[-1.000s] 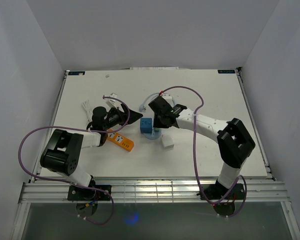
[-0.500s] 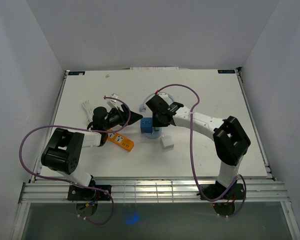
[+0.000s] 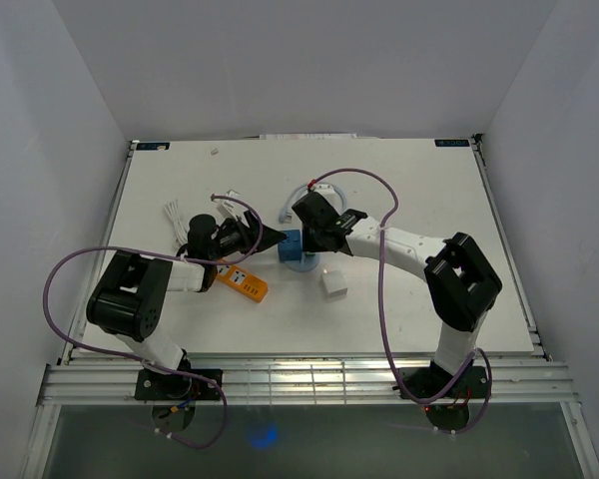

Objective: Insert the plug

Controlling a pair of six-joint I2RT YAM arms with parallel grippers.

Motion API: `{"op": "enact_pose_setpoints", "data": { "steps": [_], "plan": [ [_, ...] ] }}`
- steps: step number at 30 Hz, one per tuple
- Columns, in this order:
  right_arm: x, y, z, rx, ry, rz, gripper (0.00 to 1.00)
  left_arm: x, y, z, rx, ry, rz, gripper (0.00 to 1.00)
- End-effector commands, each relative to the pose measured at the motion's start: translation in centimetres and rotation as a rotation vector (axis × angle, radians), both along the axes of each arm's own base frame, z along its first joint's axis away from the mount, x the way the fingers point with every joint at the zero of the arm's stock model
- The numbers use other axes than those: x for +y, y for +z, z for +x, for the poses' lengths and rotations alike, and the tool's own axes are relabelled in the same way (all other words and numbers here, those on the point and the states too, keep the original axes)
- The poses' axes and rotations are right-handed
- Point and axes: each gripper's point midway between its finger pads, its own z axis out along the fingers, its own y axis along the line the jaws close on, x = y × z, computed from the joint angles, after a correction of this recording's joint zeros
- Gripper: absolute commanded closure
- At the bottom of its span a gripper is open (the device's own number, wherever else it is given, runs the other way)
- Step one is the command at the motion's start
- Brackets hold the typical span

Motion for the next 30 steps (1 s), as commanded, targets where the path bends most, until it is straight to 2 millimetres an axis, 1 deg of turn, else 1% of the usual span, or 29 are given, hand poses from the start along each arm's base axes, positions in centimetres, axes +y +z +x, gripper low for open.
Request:
{"op": "enact_pose_setpoints", "data": {
  "steps": [1, 4, 9, 11, 15, 20, 26, 30],
  "plan": [
    [-4.6, -8.7, -5.2, 0.247, 0.039, -0.221, 0.92, -0.4, 0.5, -0.3, -0.018, -0.026, -0.012, 0.24],
    [-4.5, -9.2, -5.7, 0.275, 0.072, -0.227, 0.92, -0.6, 0.4, -0.4, -0.016, -0.034, -0.01, 0.24],
    [-3.6, -9.5, -6.9, 0.358, 0.17, -0.231, 0.92, -1.0, 0.2, -0.4, -0.012, -0.045, -0.011, 0.24],
    [-3.8, -9.0, -6.9, 0.374, 0.18, -0.251, 0.92, -1.0, -0.1, -0.4, -0.001, -0.044, -0.011, 0.24],
    [-4.3, -8.9, -7.1, 0.401, 0.199, -0.295, 0.92, -1.0, -0.5, -0.3, 0.02, -0.044, -0.007, 0.25],
    [-3.6, -8.7, -7.4, 0.423, 0.226, -0.278, 0.92, -1.0, -0.8, -0.1, 0.03, -0.042, -0.003, 0.25],
    [-3.7, -9.5, -7.8, 0.483, 0.264, -0.313, 0.92, -1.2, -1.3, 0.0, 0.045, -0.049, 0.002, 0.25],
    [-3.5, -10.4, -8.5, 0.512, 0.292, -0.297, 0.92, -1.1, -1.5, 0.0, 0.051, -0.047, 0.009, 0.25]
  ]
}}
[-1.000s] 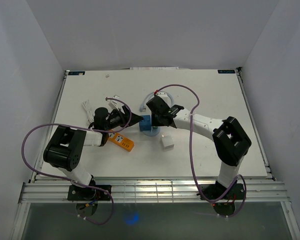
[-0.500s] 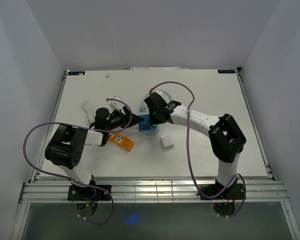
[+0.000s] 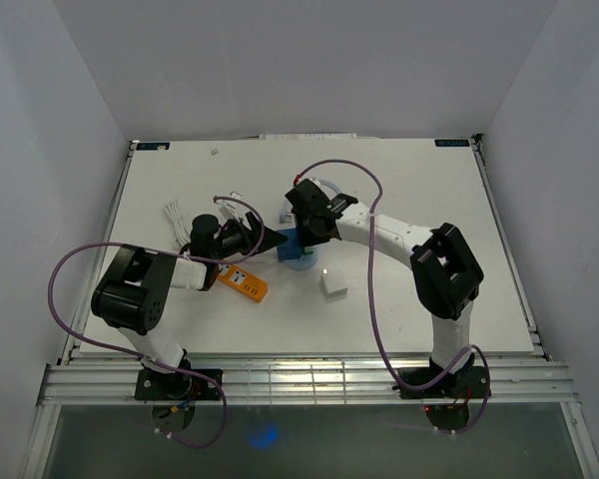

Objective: Insert the plug

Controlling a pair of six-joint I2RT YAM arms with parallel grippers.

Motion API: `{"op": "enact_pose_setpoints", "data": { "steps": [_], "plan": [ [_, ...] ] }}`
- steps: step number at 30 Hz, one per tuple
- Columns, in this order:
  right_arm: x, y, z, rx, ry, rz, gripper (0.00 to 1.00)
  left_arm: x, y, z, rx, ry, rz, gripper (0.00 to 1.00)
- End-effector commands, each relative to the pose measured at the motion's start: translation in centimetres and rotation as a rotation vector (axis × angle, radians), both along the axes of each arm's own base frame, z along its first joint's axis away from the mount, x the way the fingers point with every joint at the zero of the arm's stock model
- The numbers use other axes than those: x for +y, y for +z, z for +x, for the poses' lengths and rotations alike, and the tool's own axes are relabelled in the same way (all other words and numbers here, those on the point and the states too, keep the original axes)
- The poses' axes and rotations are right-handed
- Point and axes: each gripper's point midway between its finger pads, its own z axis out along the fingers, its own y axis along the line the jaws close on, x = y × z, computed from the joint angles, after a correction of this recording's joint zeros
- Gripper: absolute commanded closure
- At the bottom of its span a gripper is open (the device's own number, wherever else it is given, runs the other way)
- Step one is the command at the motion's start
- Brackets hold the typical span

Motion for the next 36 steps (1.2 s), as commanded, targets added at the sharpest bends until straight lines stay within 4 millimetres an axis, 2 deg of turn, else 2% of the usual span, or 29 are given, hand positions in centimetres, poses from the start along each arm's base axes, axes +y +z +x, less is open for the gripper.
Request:
{"op": "enact_pose_setpoints", "data": {
  "steps": [1, 5, 10, 14, 16, 18, 23, 28, 29, 36],
  "plan": [
    [-4.7, -9.7, -9.1, 0.411, 0.115, -0.23, 0.92, -0.9, 0.3, 0.0, 0.0, -0.043, -0.004, 0.25],
    [-4.3, -10.6, -10.0, 0.454, 0.14, -0.202, 0.92, -0.9, 0.3, -0.1, 0.003, -0.041, -0.001, 0.25],
    [-4.1, -10.4, -9.8, 0.451, 0.138, -0.162, 0.92, -0.8, 0.3, 0.0, 0.0, -0.038, 0.005, 0.25],
    [-3.3, -8.7, -9.0, 0.426, 0.128, -0.106, 0.92, -0.7, 0.3, 0.0, -0.004, -0.038, 0.01, 0.25],
    [-2.7, -7.1, -8.3, 0.392, 0.122, -0.075, 0.92, -0.7, 0.3, 0.2, -0.005, -0.031, 0.024, 0.25],
    [-2.3, -5.6, -6.8, 0.328, 0.1, -0.064, 0.91, -0.5, 0.4, 0.3, -0.015, -0.023, 0.034, 0.25],
    [-1.5, -3.1, -4.7, 0.272, 0.077, -0.047, 0.89, -0.4, 0.5, 0.4, -0.02, -0.019, 0.042, 0.25],
    [-0.3, -1.4, -3.2, 0.244, 0.078, -0.036, 0.77, -0.3, 0.3, 0.5, -0.016, -0.014, 0.054, 0.25],
    [-0.3, -1.2, -3.1, 0.24, 0.074, -0.037, 0.73, -0.3, 0.2, 0.6, -0.015, -0.01, 0.056, 0.25],
    [-0.2, 0.1, -2.5, 0.207, 0.063, -0.022, 0.61, -0.2, 0.1, 0.7, -0.013, -0.004, 0.065, 0.25]
  ]
}}
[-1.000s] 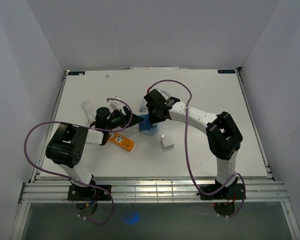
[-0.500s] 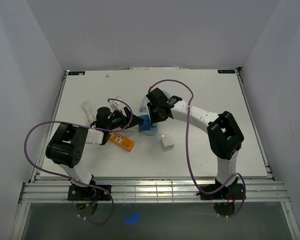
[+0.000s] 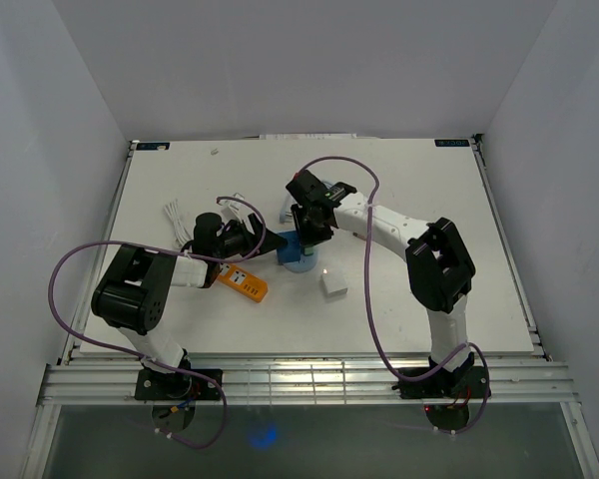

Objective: Insert the plug

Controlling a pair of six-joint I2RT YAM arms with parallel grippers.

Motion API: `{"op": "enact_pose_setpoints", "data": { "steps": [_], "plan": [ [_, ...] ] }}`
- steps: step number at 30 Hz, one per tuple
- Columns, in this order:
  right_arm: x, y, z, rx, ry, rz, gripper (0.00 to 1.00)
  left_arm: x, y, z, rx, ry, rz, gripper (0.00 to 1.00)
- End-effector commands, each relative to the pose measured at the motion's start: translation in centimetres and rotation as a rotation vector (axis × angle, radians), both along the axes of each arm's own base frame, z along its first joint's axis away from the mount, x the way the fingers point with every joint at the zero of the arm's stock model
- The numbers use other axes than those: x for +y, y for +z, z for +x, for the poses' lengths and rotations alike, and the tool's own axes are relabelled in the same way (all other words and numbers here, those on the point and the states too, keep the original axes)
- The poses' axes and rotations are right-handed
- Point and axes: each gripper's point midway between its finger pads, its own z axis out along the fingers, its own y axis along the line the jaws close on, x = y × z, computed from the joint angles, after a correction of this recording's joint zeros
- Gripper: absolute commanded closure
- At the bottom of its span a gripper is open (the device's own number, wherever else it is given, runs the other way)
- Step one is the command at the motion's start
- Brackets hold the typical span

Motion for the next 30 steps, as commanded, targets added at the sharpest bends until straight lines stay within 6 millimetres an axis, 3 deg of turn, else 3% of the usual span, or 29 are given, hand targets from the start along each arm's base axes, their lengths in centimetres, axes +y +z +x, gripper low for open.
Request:
{"op": "enact_pose_setpoints", "data": {
  "steps": [1, 2, 8, 20, 23, 27, 30],
  "plan": [
    [-0.4, -0.9, -2.5, 0.103, 0.023, -0.034, 0.59, -0.4, 1.7, 0.6, -0.058, -0.01, 0.0, 0.25],
    [-0.4, -0.8, -2.4, 0.101, 0.023, -0.034, 0.52, -0.4, 1.7, 0.6, -0.061, -0.01, 0.0, 0.25],
    [-0.1, 0.1, -2.0, 0.084, 0.018, -0.012, 0.44, -0.4, 1.6, 0.7, -0.059, -0.008, 0.004, 0.25],
    [-0.3, 2.5, -1.9, 0.043, 0.017, 0.012, 0.43, -0.4, 1.5, 0.7, -0.056, -0.005, 0.007, 0.26],
    [-1.0, 3.5, -2.3, 0.027, 0.022, 0.017, 0.43, -0.4, 1.6, 0.7, -0.058, -0.005, 0.007, 0.26],
    [-3.0, 2.7, -4.1, 0.045, 0.031, -0.001, 0.43, -0.3, 1.5, 0.8, -0.056, 0.001, 0.012, 0.26],
    [-3.0, 3.5, -5.0, 0.005, 0.051, 0.082, 0.43, -0.1, 1.3, 0.9, -0.05, 0.012, 0.019, 0.26]
  ]
}}
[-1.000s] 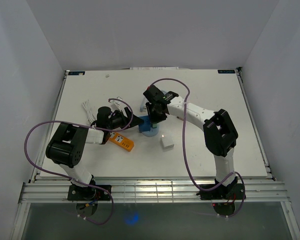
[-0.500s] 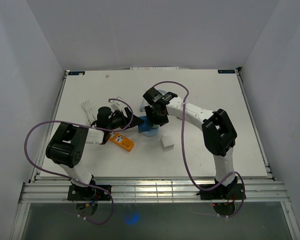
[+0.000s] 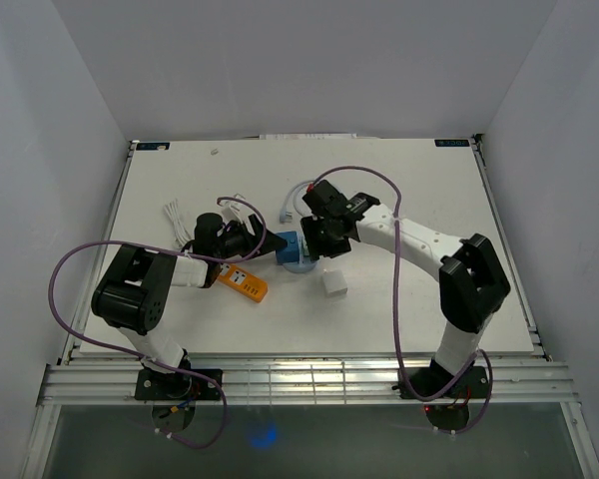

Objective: Insert the plug

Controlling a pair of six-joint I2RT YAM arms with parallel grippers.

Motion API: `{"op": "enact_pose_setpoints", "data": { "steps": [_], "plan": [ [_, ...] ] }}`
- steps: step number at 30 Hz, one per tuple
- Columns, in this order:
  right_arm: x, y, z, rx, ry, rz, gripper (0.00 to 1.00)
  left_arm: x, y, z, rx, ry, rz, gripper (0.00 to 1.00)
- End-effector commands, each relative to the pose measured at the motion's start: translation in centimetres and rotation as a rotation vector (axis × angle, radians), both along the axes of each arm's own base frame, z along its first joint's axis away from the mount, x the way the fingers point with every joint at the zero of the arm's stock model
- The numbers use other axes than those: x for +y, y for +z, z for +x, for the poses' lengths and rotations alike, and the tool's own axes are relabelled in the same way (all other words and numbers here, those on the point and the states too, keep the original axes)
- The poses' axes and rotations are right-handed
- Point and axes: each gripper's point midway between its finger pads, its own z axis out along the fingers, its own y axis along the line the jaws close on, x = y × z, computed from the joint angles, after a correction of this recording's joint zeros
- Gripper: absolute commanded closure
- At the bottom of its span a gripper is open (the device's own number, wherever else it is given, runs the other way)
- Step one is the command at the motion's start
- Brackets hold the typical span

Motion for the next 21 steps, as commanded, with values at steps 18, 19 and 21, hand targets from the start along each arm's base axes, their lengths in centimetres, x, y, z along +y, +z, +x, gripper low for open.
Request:
{"op": "enact_pose_setpoints", "data": {
  "steps": [18, 19, 21],
  "plan": [
    [2.9, -1.8, -2.0, -0.139, 0.189, 0.211, 0.43, 5.8, 8.3, 0.5, -0.292, 0.348, 0.088, 0.04],
    [3.1, -2.1, -2.1, -0.134, 0.192, 0.208, 0.43, 6.0, 8.2, 0.4, -0.292, 0.358, 0.091, 0.04],
    [3.5, -2.5, -1.7, -0.122, 0.191, 0.195, 0.43, 6.4, 8.7, 0.3, -0.307, 0.377, 0.092, 0.04]
  ]
}}
